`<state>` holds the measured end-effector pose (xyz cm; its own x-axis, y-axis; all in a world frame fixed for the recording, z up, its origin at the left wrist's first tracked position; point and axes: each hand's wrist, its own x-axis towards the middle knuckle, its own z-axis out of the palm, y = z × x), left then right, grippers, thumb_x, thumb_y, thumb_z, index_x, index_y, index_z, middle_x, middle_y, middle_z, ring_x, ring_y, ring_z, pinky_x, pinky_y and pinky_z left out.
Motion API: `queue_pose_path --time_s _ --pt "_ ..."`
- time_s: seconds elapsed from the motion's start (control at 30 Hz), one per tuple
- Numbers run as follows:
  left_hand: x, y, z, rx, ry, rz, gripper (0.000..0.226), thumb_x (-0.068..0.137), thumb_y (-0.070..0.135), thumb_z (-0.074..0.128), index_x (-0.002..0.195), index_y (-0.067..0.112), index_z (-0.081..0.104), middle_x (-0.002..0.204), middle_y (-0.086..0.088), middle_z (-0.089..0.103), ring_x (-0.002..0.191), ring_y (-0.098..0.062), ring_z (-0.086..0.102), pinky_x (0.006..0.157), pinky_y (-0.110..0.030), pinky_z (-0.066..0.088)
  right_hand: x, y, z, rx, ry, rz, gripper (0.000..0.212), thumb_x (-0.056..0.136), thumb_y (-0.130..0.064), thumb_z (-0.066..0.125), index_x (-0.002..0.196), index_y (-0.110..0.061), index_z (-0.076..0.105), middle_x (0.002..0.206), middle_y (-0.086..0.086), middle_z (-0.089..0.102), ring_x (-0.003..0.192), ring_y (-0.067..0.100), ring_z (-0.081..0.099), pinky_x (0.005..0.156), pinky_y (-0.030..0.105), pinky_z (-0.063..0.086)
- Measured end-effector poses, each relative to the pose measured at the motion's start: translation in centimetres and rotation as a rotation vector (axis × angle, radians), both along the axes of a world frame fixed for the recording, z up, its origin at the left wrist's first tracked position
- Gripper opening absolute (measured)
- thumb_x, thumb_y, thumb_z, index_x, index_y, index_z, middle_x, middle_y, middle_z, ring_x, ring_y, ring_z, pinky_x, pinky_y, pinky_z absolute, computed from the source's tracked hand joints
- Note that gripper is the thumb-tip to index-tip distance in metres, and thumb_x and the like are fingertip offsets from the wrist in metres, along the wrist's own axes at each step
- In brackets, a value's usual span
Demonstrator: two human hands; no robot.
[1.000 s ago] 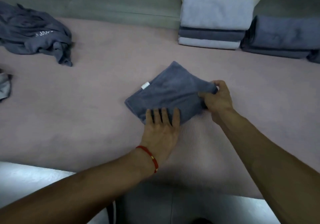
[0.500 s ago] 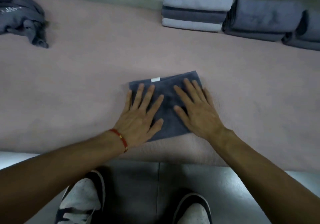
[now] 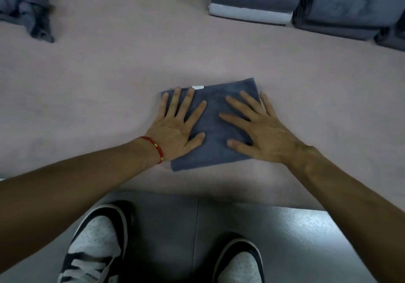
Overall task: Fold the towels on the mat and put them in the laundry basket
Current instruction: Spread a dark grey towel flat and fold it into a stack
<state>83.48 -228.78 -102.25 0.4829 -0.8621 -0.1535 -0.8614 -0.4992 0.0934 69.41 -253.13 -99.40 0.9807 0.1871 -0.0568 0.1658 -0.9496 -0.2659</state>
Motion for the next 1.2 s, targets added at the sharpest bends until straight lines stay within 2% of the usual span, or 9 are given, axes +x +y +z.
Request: queue_pose_path --time_s 0.23,0.33,0.5,0.57,0.67,0.8,0.9,0.97,1.2 --pt "-6.8 0.4 2.9 -0.077 0.028 -0.155 0.074 0.096 0.057 0.041 0.147 0.004 0.045 0.153 -0.021 0.041 0.142 -0.043 0.036 0.113 -0.062 0.029 -2.9 0.0 -0.4 -0.168 0.001 0.192 0.092 0.078 -0.033 0.078 0.157 -0.018 0.033 0.162 0.013 0.032 0.150 0.033 0.028 0.122 0.051 0.026" --pt "-7.3 0.1 2.9 0.047 0.005 -0.099 0.076 0.084 0.041 0.058 0.148 0.002 0.042 0.153 -0.020 0.041 0.141 -0.043 0.038 0.110 -0.065 0.033 -1.8 0.6 -0.1 -0.203 -0.071 0.182 0.077 0.083 -0.016 0.075 0.153 -0.011 0.041 0.149 0.019 0.044 0.138 0.037 0.042 0.115 0.049 0.038" --pt "-6.2 1.1 4.0 0.009 0.015 -0.051 0.054 0.077 0.009 0.052 0.130 -0.003 0.059 0.132 -0.026 0.059 0.119 -0.046 0.059 0.092 -0.060 0.053 -1.4 -0.2 1.9 -0.034 -0.097 0.131 0.059 0.074 -0.014 0.084 0.130 -0.007 0.065 0.125 0.016 0.067 0.108 0.037 0.067 0.088 0.049 0.059" --pt "-4.8 2.2 5.0 -0.078 0.155 -0.051 0.043 0.079 0.003 0.048 0.120 -0.002 0.062 0.113 -0.021 0.067 0.098 -0.040 0.067 0.078 -0.046 0.059 -1.4 -0.5 3.4 0.090 0.018 0.059 0.049 0.082 -0.027 0.077 0.128 -0.013 0.068 0.116 0.006 0.073 0.095 0.030 0.072 0.081 0.042 0.061" --pt "-1.9 3.5 8.1 -0.072 0.463 -0.027 0.025 0.085 0.007 0.063 0.109 0.013 0.063 0.088 0.015 0.061 0.073 0.001 0.057 0.064 -0.007 0.040 -1.7 0.1 5.2 0.204 0.191 0.013 0.042 0.089 -0.044 0.054 0.121 -0.022 0.072 0.099 -0.005 0.075 0.081 0.014 0.069 0.076 0.032 0.058" --pt "0.6 5.6 9.1 -0.036 0.811 0.161 0.018 0.084 0.007 0.070 0.085 0.025 0.067 0.069 0.016 0.064 0.068 0.002 0.060 0.061 -0.009 0.042 -2.3 0.1 5.8 0.445 0.448 -0.139 0.021 0.093 -0.020 0.067 0.111 -0.032 0.070 0.092 -0.008 0.072 0.081 0.007 0.067 0.075 0.028 0.057" --pt "1.2 6.8 8.0 -0.231 0.998 0.460 0.011 0.088 0.002 0.068 0.091 0.013 0.072 0.082 -0.007 0.070 0.079 -0.015 0.064 0.073 -0.030 0.053 -2.0 -0.3 5.5 0.725 0.332 -0.325 0.017 0.096 -0.022 0.067 0.110 -0.031 0.065 0.098 -0.015 0.069 0.090 0.005 0.067 0.076 0.020 0.055" --pt "1.0 6.7 7.2 -0.425 1.072 0.654 0.011 0.091 0.003 0.067 0.096 0.013 0.071 0.088 -0.005 0.073 0.086 -0.018 0.068 0.080 -0.035 0.055 -1.4 -0.4 5.1 0.795 0.273 -0.477 0.010 0.099 -0.033 0.063 0.107 -0.028 0.065 0.100 -0.013 0.070 0.094 0.009 0.067 0.080 0.025 0.055" --pt "0.7 4.3 4.4 -0.503 0.672 0.859 0.024 0.096 0.040 0.061 0.105 0.018 0.066 0.096 0.001 0.071 0.091 -0.020 0.067 0.078 -0.032 0.054 0.7 1.6 3.4 0.400 0.144 -0.813 0.027 0.100 -0.040 0.056 0.107 -0.014 0.062 0.090 0.000 0.064 0.074 0.011 0.059 0.058 0.022 0.043"
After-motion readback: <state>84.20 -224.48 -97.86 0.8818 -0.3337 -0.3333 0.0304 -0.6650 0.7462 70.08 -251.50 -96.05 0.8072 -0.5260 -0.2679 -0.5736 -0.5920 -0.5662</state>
